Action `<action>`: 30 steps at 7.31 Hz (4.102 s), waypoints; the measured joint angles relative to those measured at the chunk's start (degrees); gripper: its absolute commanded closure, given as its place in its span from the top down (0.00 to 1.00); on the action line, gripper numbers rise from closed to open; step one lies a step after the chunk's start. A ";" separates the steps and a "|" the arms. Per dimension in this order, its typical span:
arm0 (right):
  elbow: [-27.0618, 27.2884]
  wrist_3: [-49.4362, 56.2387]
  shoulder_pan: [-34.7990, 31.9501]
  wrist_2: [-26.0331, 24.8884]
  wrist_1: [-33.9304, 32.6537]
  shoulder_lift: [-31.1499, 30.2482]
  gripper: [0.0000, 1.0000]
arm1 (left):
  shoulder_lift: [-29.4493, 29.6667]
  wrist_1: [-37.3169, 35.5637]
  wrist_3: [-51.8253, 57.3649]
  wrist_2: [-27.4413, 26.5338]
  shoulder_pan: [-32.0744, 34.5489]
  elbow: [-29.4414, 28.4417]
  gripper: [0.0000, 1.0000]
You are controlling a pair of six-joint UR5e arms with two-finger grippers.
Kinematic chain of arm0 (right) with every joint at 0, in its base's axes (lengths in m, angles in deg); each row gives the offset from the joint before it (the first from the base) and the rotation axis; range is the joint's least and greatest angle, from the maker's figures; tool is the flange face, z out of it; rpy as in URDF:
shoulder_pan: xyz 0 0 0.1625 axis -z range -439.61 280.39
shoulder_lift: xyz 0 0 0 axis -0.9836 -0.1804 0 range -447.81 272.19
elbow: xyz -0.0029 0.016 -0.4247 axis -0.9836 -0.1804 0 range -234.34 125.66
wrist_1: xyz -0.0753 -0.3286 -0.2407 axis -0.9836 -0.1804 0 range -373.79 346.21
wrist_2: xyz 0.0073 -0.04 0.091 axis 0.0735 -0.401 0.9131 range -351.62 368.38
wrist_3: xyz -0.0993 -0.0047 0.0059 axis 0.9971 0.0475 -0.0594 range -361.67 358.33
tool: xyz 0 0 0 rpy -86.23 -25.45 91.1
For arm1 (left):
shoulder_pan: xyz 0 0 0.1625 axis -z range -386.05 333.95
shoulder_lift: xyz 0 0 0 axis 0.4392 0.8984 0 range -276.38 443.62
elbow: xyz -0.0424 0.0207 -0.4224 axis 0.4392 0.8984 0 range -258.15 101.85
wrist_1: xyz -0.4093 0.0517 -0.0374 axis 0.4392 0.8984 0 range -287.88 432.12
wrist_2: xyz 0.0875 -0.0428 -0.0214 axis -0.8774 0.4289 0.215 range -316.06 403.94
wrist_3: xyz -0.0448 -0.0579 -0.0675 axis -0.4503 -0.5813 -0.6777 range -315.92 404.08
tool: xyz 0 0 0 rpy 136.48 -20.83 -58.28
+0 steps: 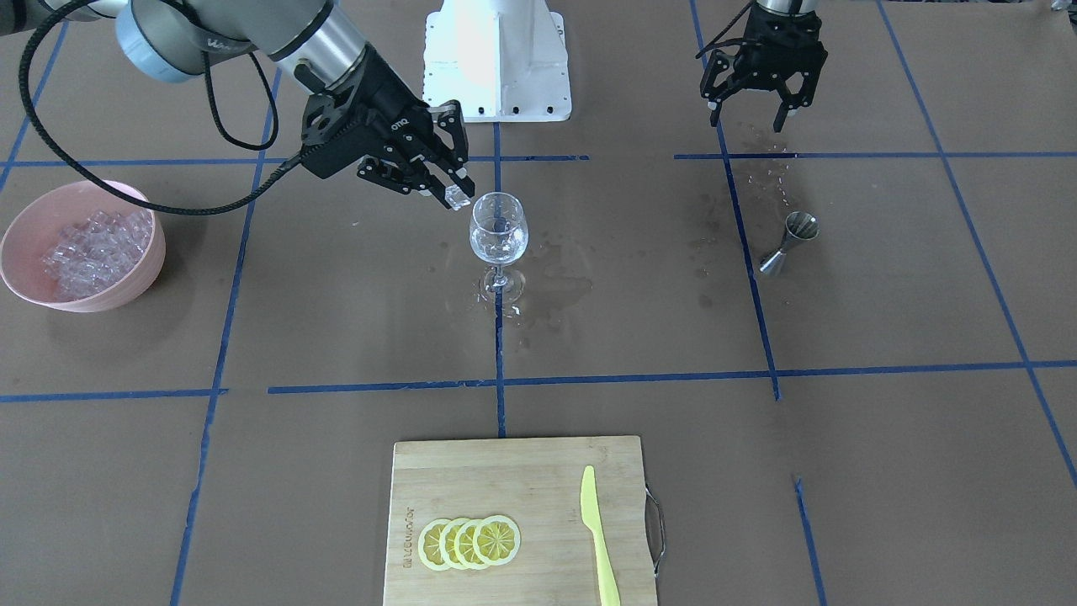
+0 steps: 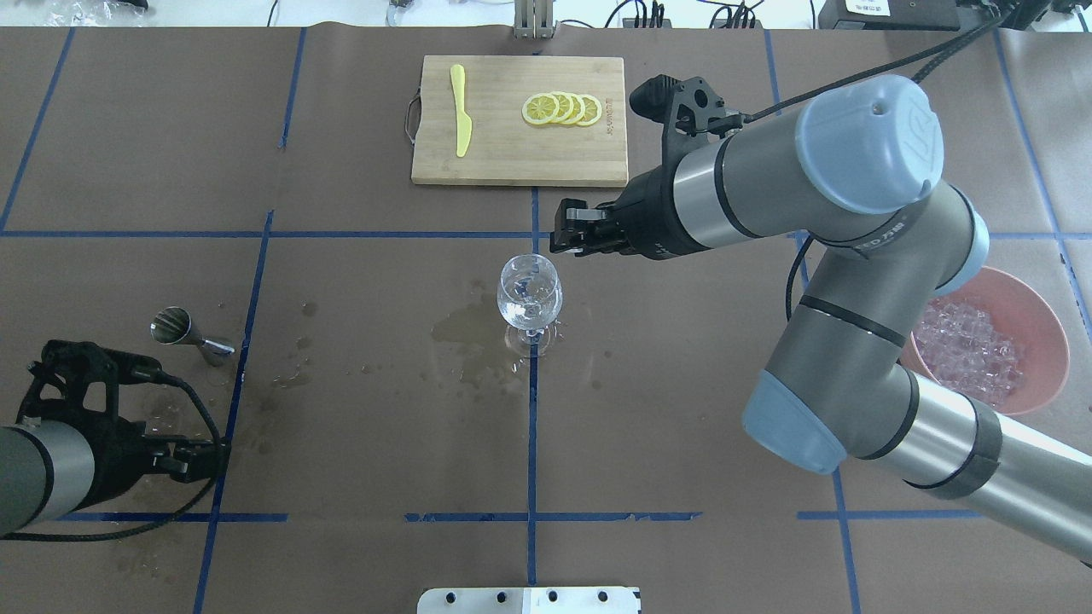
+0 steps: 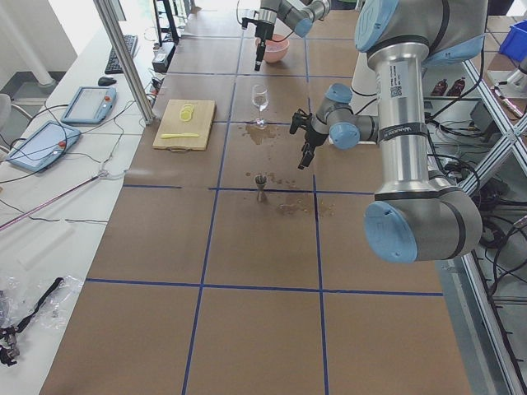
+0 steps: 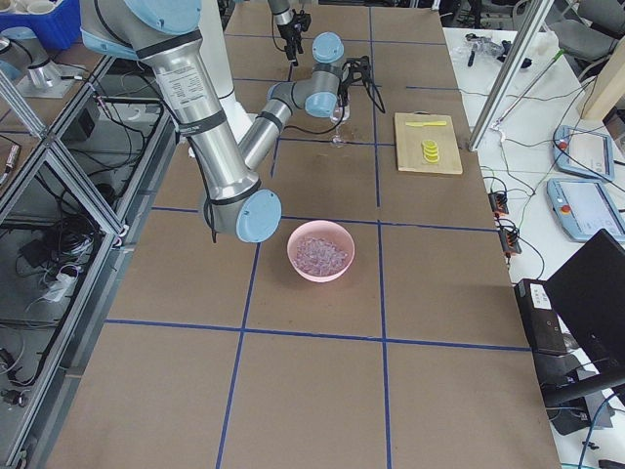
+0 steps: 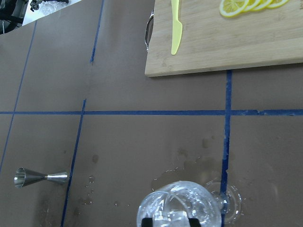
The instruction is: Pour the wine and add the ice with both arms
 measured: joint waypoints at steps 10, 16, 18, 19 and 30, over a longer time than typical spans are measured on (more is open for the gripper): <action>-1.60 -0.78 3.92 -2.65 -1.29 2.13 1.00 | 1.06 -4.65 26.22 18.06 28.15 1.91 1.00; 3.69 4.03 -7.96 8.27 -8.60 -2.91 1.00 | 8.01 -15.70 63.28 36.04 62.16 -10.70 1.00; 3.67 10.69 -12.42 11.06 -8.77 -7.41 1.00 | 9.96 -15.63 64.68 40.97 66.95 -17.39 1.00; 3.54 14.59 -14.33 11.75 -9.12 -9.90 1.00 | 10.35 -15.58 64.84 41.59 68.32 -19.86 1.00; -12.54 82.64 -48.00 23.29 -29.35 -24.92 1.00 | 9.01 -14.55 65.12 48.09 75.39 -36.29 1.00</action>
